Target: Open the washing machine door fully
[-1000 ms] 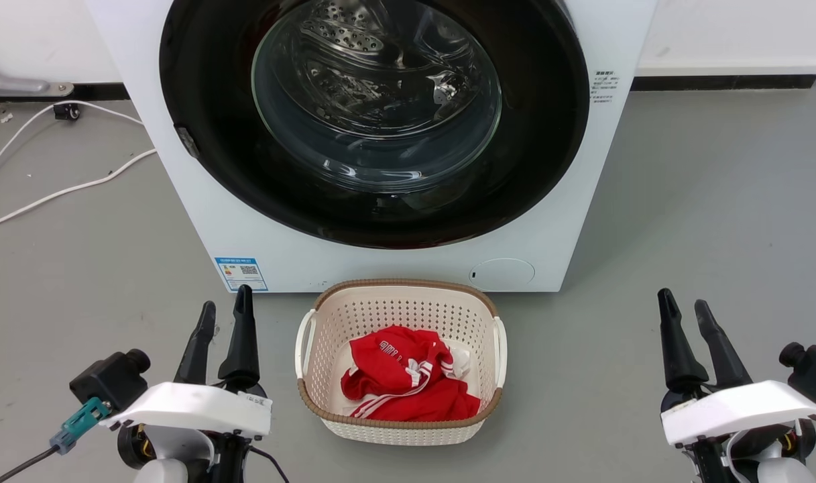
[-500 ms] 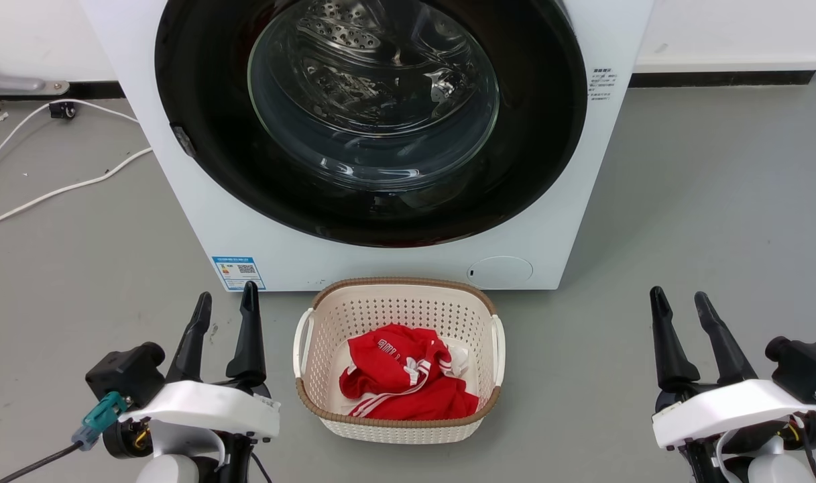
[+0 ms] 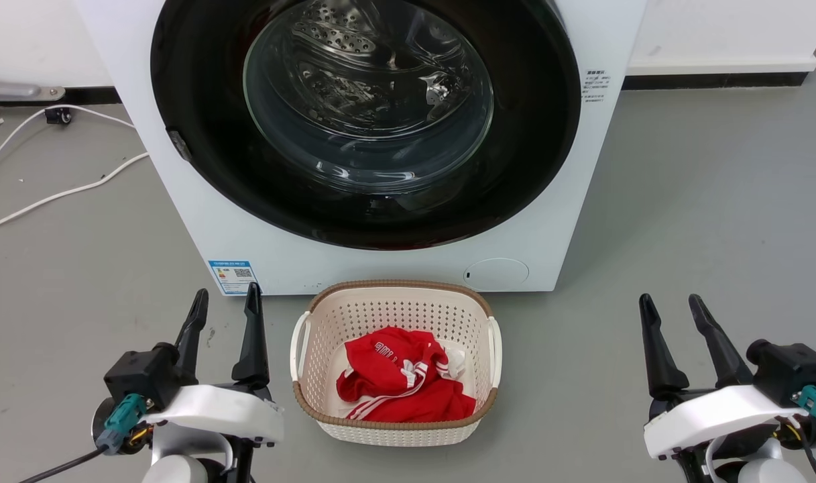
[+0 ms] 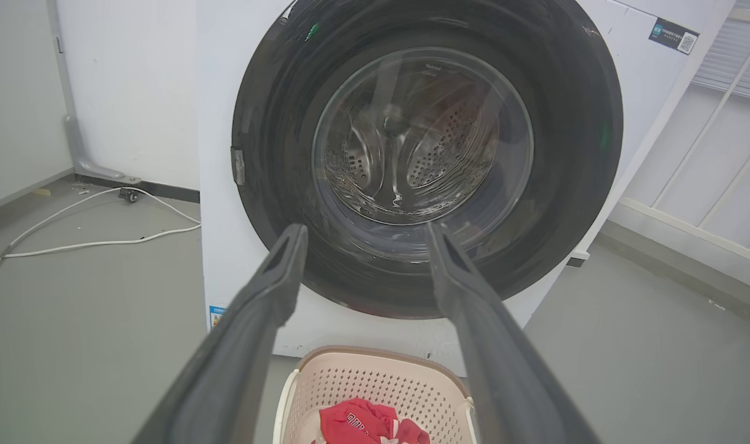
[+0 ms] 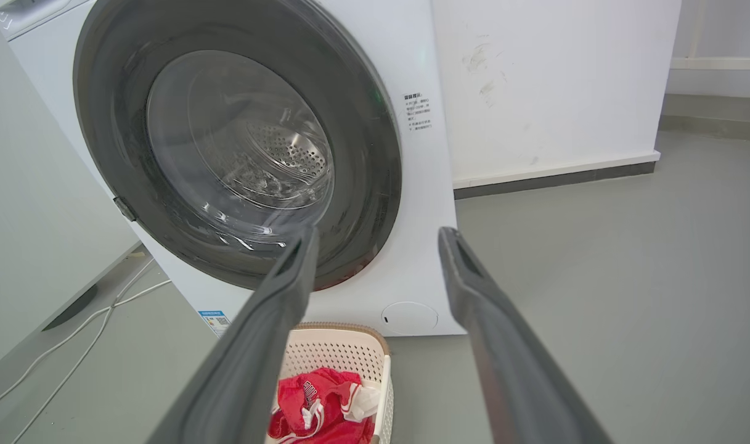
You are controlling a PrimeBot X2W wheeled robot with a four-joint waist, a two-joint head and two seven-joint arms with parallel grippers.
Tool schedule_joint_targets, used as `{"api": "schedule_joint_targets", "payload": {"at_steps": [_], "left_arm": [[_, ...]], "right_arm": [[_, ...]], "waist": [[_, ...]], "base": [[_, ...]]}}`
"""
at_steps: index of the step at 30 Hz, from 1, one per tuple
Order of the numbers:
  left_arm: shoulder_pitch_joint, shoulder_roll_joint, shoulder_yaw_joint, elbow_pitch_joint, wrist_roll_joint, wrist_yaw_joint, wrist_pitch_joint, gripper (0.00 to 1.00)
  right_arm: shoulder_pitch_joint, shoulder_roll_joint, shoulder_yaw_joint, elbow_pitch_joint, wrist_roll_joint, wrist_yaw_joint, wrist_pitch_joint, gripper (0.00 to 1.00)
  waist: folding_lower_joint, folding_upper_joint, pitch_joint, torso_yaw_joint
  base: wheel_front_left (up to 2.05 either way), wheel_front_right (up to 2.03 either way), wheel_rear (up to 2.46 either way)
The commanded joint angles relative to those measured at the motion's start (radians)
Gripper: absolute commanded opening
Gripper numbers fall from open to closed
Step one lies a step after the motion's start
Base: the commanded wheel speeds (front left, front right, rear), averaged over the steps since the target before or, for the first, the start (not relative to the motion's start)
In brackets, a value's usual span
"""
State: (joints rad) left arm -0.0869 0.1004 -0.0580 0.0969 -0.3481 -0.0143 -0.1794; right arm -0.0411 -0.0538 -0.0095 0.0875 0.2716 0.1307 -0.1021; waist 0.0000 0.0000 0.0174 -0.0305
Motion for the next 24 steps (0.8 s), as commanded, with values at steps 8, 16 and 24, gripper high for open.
{"api": "schedule_joint_targets", "payload": {"at_steps": [8,16,24], "left_arm": [[0.006,0.012,-0.014,-0.004,0.081,0.015,-0.023,1.00],[0.018,0.013,-0.020,-0.008,0.141,0.030,-0.040,1.00],[0.024,0.020,-0.024,-0.015,0.204,0.042,-0.056,1.00]], "right_arm": [[0.005,0.003,0.004,-0.011,-0.077,0.000,-0.008,1.00],[0.009,0.003,0.008,-0.011,-0.138,0.000,-0.017,1.00],[0.010,0.004,0.003,-0.013,-0.194,0.000,-0.025,1.00]], "waist": [[0.0000,0.0000,0.000,-0.002],[0.0000,0.0000,-0.005,0.000],[0.0000,0.0000,-0.003,0.003]], "base": [[0.00,0.00,0.00],[0.00,0.00,0.00],[0.00,0.00,0.00]]}}
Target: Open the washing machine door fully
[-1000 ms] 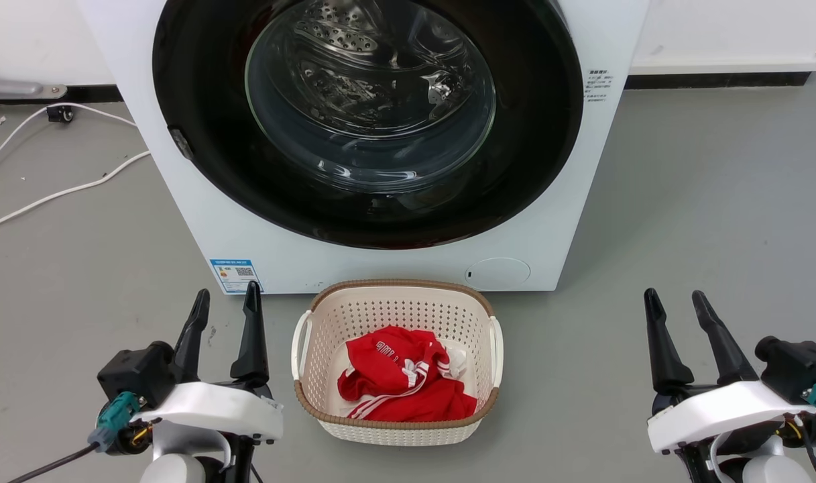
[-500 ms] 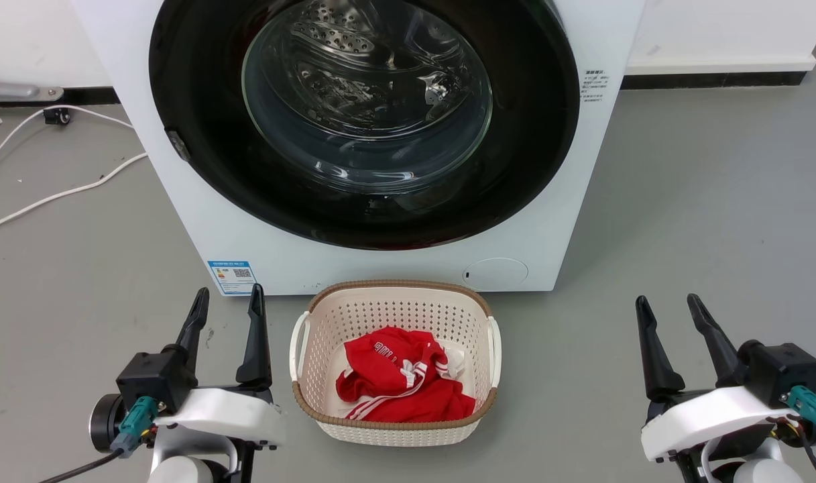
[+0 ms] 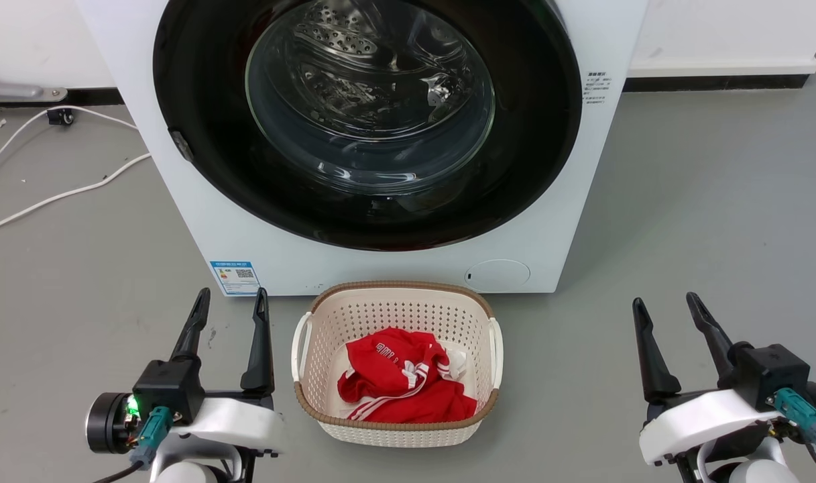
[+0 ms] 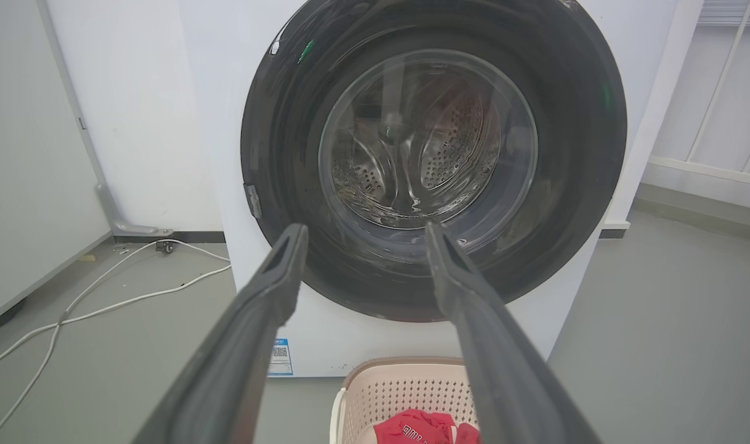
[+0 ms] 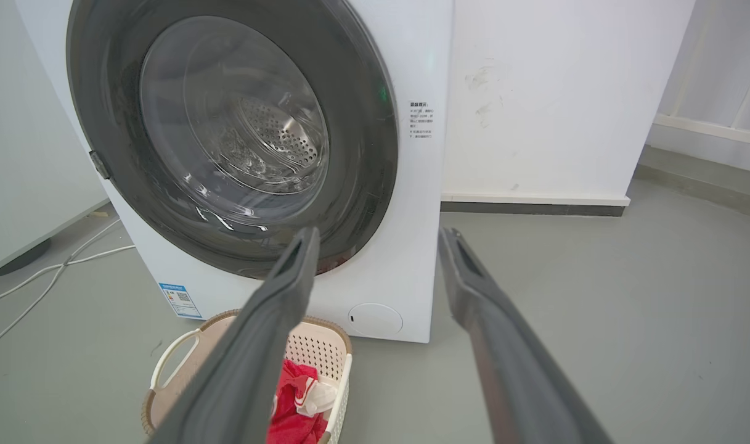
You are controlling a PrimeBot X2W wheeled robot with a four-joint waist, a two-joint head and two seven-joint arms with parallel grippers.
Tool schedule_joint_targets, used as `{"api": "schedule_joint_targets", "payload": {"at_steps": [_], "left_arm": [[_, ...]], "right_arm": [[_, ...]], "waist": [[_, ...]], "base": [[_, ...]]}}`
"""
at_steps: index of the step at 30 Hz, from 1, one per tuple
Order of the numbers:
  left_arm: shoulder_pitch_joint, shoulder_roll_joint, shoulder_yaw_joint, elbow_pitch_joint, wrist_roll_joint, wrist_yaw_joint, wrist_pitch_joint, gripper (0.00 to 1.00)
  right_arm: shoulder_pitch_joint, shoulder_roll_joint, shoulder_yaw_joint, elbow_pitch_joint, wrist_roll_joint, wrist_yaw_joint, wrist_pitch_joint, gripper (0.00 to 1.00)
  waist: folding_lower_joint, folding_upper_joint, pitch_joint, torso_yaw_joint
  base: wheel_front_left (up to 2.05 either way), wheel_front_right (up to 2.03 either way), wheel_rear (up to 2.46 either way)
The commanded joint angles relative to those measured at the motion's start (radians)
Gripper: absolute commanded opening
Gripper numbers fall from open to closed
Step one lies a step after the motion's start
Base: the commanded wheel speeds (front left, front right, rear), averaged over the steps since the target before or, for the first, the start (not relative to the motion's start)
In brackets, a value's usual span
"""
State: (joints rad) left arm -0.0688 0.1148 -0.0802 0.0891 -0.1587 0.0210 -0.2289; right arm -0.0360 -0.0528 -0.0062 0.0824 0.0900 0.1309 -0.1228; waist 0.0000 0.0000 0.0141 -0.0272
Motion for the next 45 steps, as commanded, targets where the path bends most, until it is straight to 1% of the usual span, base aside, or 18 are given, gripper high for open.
{"api": "schedule_joint_targets", "payload": {"at_steps": [1,7,17,26,38,39,40,41,42,45], "left_arm": [[0.006,0.006,-0.002,-0.008,0.022,0.007,-0.008,1.00],[0.012,0.005,-0.005,-0.011,0.066,0.017,-0.020,1.00],[0.024,-0.010,0.000,-0.015,0.114,0.020,-0.037,1.00],[0.027,-0.020,0.013,-0.011,0.102,0.010,-0.037,1.00],[0.030,-0.031,0.027,-0.009,0.108,0.005,-0.037,1.00],[0.030,-0.032,0.028,-0.009,0.108,0.004,-0.037,1.00],[0.029,-0.032,0.029,-0.008,0.108,0.002,-0.037,1.00],[0.028,-0.033,0.030,-0.007,0.109,0.001,-0.037,1.00],[0.028,-0.034,0.031,-0.007,0.110,0.000,-0.037,1.00],[0.026,-0.035,0.033,-0.006,0.113,-0.001,-0.037,1.00]], "right_arm": [[0.005,0.003,-0.001,-0.008,-0.019,0.000,-0.007,1.00],[0.005,0.004,-0.004,-0.005,-0.057,0.000,-0.019,1.00],[0.007,0.004,-0.002,0.004,-0.103,0.000,-0.031,1.00],[0.005,0.004,-0.006,0.017,-0.073,0.000,-0.034,1.00],[-0.001,0.004,-0.004,0.025,-0.066,0.000,-0.037,1.00],[0.000,0.004,-0.005,0.026,-0.057,0.000,-0.036,0.71],[-0.001,0.004,-0.006,0.027,-0.053,0.000,-0.036,0.34],[-0.002,0.004,-0.007,0.028,-0.049,0.000,-0.037,0.09],[-0.002,0.004,-0.007,0.030,-0.043,0.000,-0.037,0.00],[-0.003,0.004,-0.007,0.031,-0.046,0.000,-0.036,0.00]], "waist": [[0.0000,0.0000,0.001,0.000],[0.0000,0.0000,0.000,0.000],[0.0000,0.0000,-0.001,0.003],[0.0000,0.0000,-0.003,0.004],[0.0000,0.0000,0.000,0.004],[0.0000,0.0000,0.001,0.004],[0.0000,0.0000,0.002,0.005],[0.0000,0.0000,0.002,0.005],[0.0000,0.0000,0.003,0.005],[0.0000,0.0000,0.003,0.005]], "base": [[0.00,0.00,0.00],[0.00,0.00,0.00],[0.00,0.00,0.00],[0.00,0.00,0.00],[0.00,0.00,0.00],[0.00,0.00,0.00],[0.00,0.00,0.00],[0.00,0.00,0.00],[0.00,0.00,0.00],[0.00,0.00,0.00]]}}
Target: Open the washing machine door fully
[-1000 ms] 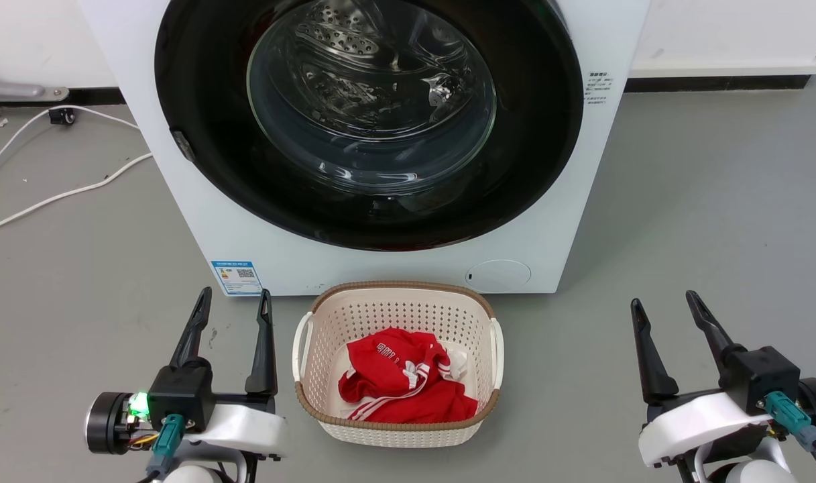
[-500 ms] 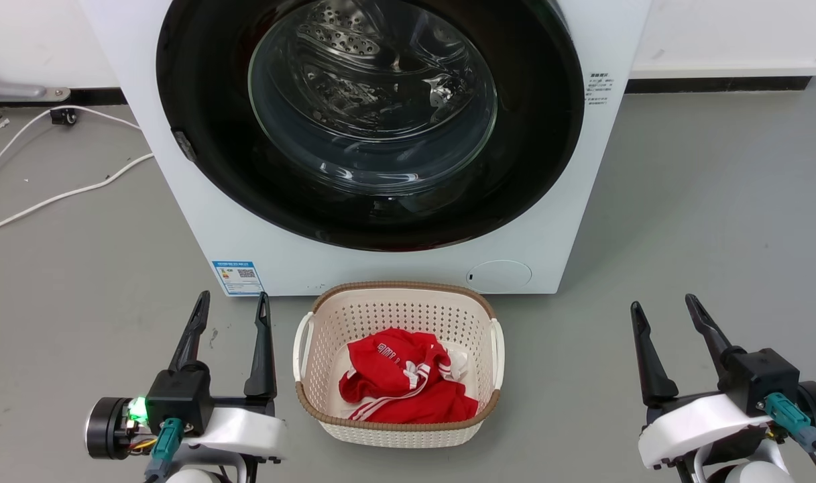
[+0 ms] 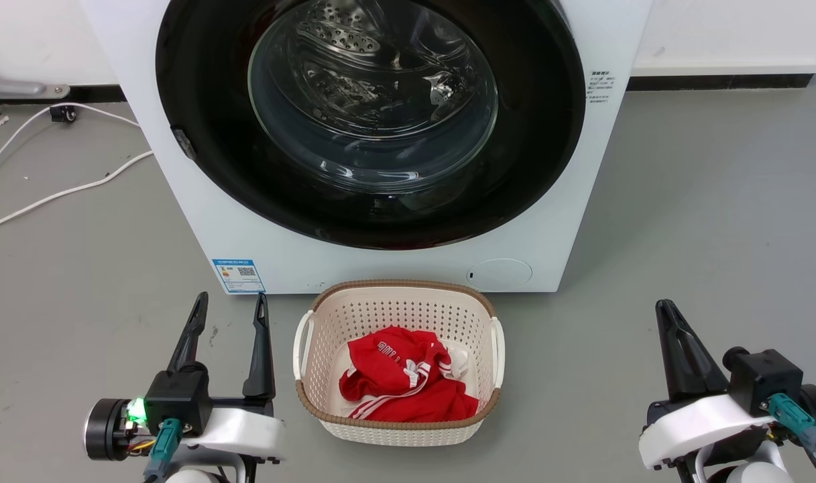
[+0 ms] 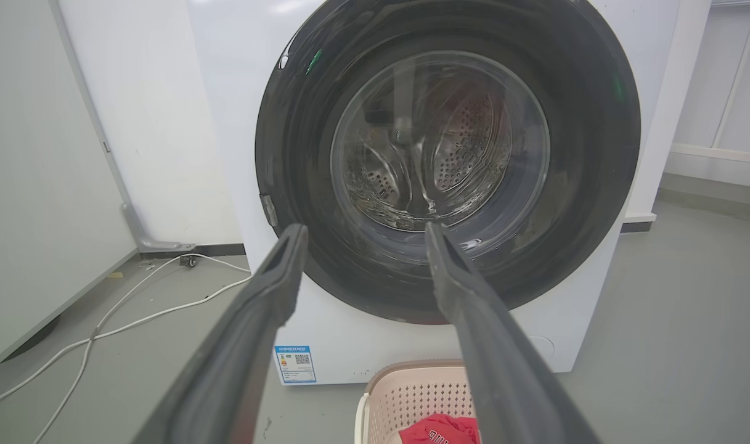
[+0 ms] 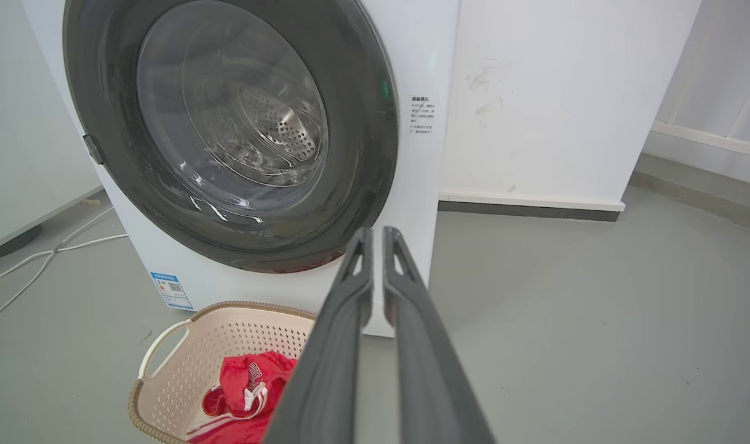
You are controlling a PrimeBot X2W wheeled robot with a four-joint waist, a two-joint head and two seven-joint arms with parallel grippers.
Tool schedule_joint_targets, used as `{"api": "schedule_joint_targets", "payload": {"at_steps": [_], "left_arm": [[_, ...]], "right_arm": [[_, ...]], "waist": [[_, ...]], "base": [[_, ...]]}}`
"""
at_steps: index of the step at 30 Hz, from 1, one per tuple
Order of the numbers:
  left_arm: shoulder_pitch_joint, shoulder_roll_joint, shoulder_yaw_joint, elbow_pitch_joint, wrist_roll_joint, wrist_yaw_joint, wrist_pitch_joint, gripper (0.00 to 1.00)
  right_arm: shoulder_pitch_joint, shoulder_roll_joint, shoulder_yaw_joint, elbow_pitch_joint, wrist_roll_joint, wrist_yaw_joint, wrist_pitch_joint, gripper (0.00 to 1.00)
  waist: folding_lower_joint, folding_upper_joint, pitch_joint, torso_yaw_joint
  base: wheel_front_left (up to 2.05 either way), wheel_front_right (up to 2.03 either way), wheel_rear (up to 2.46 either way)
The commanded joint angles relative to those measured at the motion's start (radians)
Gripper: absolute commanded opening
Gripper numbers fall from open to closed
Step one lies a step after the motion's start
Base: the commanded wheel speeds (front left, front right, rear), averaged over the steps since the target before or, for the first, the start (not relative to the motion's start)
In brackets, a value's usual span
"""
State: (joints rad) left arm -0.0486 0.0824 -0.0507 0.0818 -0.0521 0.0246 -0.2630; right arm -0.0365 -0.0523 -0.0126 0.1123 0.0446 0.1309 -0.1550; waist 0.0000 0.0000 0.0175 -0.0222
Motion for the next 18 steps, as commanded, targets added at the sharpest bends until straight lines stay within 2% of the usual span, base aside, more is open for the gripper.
{"api": "schedule_joint_targets", "payload": {"at_steps": [1,5,7,8,16,18], "left_arm": [[0.006,-0.003,0.004,0.001,0.006,-0.004,-0.003,1.00],[0.003,-0.005,0.007,0.003,0.008,-0.004,-0.003,1.00],[0.002,-0.006,0.008,0.003,0.009,-0.005,-0.003,1.00],[0.002,-0.006,0.008,0.003,0.009,-0.005,-0.003,1.00],[-0.006,-0.010,0.015,0.000,0.013,-0.006,-0.003,1.00],[-0.012,-0.010,0.018,-0.003,0.013,-0.005,-0.003,1.00]], "right_arm": [[-0.003,0.004,-0.001,0.001,0.001,0.000,-0.004,0.00],[-0.003,0.004,-0.008,-0.006,0.061,0.000,-0.017,0.00],[-0.004,0.004,-0.009,0.009,0.263,0.000,-0.032,0.00],[-0.004,0.004,-0.009,0.009,0.263,0.000,-0.032,0.00],[-0.065,0.003,0.023,0.041,1.114,0.000,-0.088,0.00],[-0.093,0.003,0.016,0.041,1.260,0.000,-0.092,0.00]], "waist": [[0.0000,0.0000,0.000,0.000],[0.0000,0.0000,-0.001,0.001],[0.0000,0.0000,-0.003,0.002],[0.0000,0.0000,-0.003,0.002],[0.0000,0.0000,0.004,0.001],[0.0000,0.0000,0.011,-0.002]], "base": [[0.00,0.00,0.00],[0.00,0.00,0.00],[0.00,0.00,0.00],[0.00,0.00,0.00],[0.00,0.00,0.00],[0.00,0.00,0.00]]}}
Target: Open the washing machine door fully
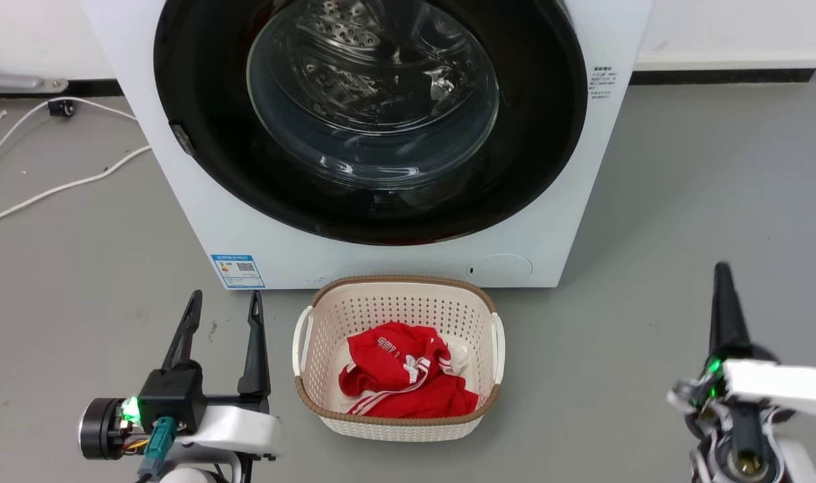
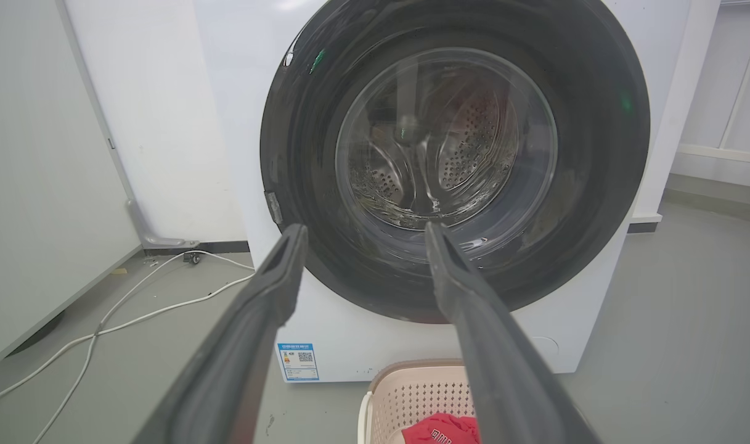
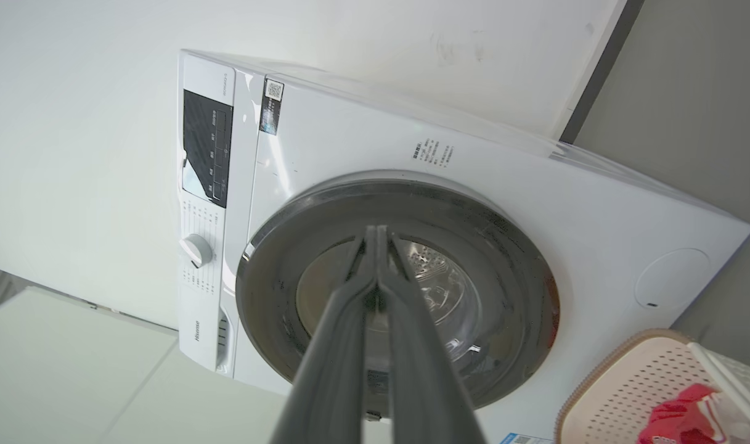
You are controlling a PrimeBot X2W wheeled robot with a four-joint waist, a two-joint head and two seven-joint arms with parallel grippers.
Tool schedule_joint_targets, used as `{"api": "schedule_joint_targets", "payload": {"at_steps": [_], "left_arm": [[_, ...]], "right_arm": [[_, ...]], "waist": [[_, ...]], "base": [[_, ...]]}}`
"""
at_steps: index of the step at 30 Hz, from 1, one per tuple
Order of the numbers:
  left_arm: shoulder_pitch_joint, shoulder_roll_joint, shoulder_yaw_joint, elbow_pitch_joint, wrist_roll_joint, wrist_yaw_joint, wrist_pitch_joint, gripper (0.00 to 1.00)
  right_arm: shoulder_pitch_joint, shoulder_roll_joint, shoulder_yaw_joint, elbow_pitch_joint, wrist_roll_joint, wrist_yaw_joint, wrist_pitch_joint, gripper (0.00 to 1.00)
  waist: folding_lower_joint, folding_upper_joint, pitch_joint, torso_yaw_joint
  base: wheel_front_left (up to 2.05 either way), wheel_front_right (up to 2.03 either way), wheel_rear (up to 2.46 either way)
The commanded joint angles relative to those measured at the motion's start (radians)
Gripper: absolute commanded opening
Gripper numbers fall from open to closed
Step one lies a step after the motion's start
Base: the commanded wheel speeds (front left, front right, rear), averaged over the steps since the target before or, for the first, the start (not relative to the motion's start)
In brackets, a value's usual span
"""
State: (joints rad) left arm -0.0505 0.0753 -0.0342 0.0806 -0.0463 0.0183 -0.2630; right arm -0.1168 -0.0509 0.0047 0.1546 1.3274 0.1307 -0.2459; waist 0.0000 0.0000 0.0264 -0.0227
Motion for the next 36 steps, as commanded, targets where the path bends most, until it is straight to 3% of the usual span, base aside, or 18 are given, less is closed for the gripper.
{"api": "schedule_joint_targets", "payload": {"at_steps": [1,5,15,25,36], "left_arm": [[-0.014,-0.003,0.004,-0.004,0.008,0.002,-0.003,1.00],[-0.024,-0.003,0.013,-0.013,0.007,0.005,-0.003,1.00],[-0.097,0.011,0.025,-0.040,0.016,-0.008,-0.003,1.00],[-0.195,0.004,0.016,-0.064,0.017,-0.021,-0.003,1.00],[-0.289,0.009,0.002,-0.076,0.031,-0.038,-0.003,1.00]], "right_arm": [[-0.029,0.001,-0.006,-0.003,0.053,0.000,-0.002,0.00],[-0.104,0.001,-0.045,0.003,0.232,0.000,0.033,0.00],[-0.462,-0.143,-0.070,0.223,0.323,0.000,0.149,0.00],[-0.903,-0.291,0.053,0.542,0.274,0.000,0.332,0.00],[-1.291,-0.284,0.237,0.826,0.155,0.000,0.605,0.00]], "waist": [[0.0000,0.0000,0.005,-0.003],[0.0000,0.0000,0.026,-0.010],[0.0000,0.0000,0.132,-0.015],[0.0000,0.0000,0.270,0.013],[0.0000,0.0000,0.386,0.026]], "base": [[0.00,0.00,0.00],[0.00,0.00,0.00],[0.00,0.00,0.00],[0.00,0.00,0.00],[0.00,0.00,0.00]]}}
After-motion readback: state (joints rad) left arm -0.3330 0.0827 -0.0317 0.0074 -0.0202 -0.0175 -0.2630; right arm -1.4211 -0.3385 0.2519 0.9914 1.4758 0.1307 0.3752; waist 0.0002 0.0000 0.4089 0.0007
